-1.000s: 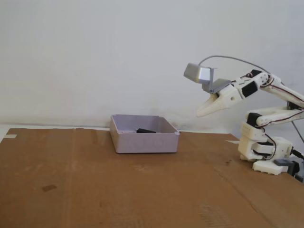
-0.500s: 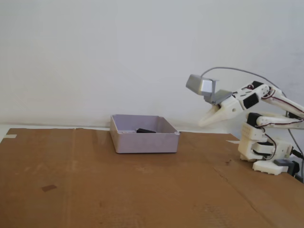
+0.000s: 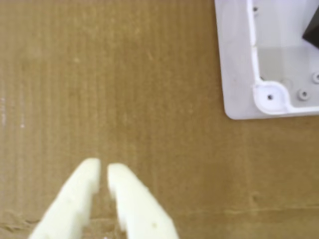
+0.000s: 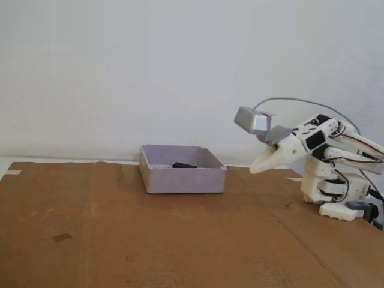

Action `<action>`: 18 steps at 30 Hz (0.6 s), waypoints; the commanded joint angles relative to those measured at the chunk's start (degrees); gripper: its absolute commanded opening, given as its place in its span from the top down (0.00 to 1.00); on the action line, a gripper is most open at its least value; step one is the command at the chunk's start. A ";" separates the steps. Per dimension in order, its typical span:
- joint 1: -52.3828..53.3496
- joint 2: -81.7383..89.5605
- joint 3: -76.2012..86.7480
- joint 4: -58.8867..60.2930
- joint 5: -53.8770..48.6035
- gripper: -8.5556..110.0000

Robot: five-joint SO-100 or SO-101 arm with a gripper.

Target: Grasp a block and put it in the box.

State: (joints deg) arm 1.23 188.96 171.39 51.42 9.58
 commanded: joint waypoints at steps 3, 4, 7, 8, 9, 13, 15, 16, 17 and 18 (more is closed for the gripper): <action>-2.90 3.87 1.58 -1.14 0.35 0.93; -3.25 4.22 2.29 -1.14 0.35 0.93; -3.34 5.27 3.96 -1.14 0.35 0.93; -3.34 5.62 4.39 -1.14 0.35 0.93; -3.34 5.98 4.92 -1.05 0.35 0.93; -3.34 6.06 7.12 -1.05 0.35 0.93; -3.34 6.06 8.44 -1.05 0.35 0.93; -3.34 6.06 8.88 -0.62 0.35 0.93; -3.34 6.06 8.88 -0.18 0.26 0.93; -2.99 6.06 8.88 0.35 0.26 0.93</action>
State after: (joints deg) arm -1.76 192.39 177.71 51.50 9.58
